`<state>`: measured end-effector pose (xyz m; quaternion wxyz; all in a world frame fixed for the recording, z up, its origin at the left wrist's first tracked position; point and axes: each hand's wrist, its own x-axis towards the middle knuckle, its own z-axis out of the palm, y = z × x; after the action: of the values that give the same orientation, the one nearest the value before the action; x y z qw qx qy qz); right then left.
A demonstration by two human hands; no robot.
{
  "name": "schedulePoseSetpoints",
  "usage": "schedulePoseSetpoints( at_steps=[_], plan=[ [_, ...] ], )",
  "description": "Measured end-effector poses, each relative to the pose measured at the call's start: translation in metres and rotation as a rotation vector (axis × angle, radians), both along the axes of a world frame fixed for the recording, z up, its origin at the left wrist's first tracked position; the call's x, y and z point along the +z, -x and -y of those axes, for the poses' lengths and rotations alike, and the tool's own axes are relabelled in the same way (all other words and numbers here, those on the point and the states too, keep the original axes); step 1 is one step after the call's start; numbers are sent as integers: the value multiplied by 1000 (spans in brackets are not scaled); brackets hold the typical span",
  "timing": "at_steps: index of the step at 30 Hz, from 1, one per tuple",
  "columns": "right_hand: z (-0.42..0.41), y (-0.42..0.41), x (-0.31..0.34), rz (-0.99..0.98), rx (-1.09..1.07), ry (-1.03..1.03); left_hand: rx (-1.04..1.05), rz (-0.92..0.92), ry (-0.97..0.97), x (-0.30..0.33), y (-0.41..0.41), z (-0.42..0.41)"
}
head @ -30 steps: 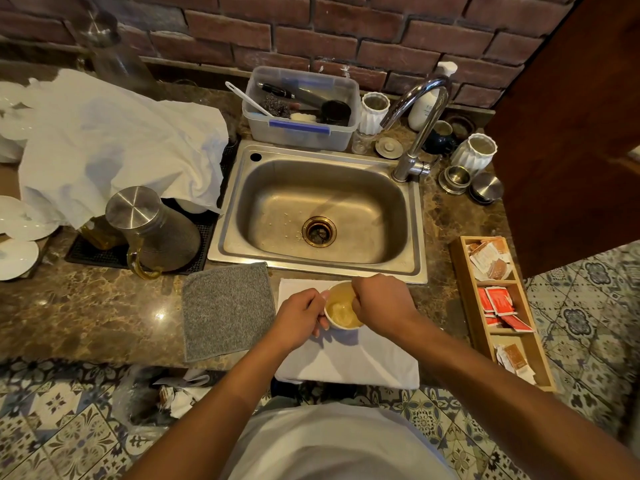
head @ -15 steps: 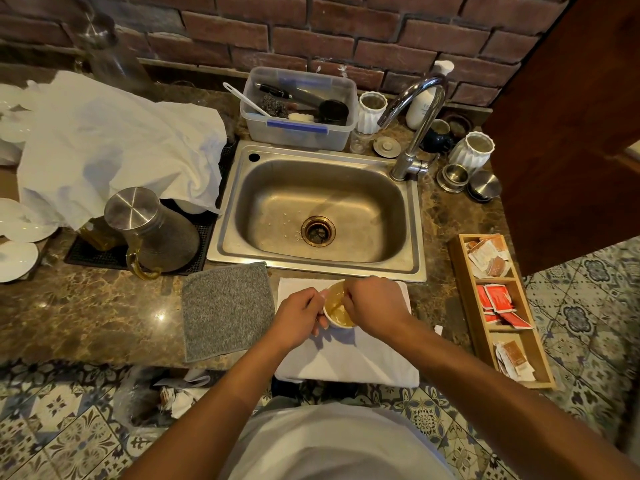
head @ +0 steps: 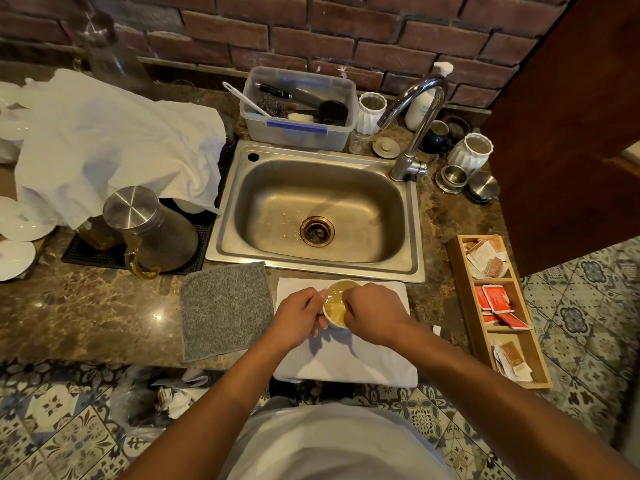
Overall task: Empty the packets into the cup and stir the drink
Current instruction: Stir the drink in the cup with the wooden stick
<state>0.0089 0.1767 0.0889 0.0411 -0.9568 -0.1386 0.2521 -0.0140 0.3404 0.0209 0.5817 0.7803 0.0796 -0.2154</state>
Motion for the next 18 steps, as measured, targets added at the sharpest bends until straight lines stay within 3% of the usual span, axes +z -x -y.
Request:
schedulePoseSetpoints(
  at_steps=[11,18],
  plan=[
    [2,-4,-6,164,-79,-5,11,0,16,0,1,-2],
    [6,0,-3,58,-65,51,-1,13,-7,1,0,-1]
  ],
)
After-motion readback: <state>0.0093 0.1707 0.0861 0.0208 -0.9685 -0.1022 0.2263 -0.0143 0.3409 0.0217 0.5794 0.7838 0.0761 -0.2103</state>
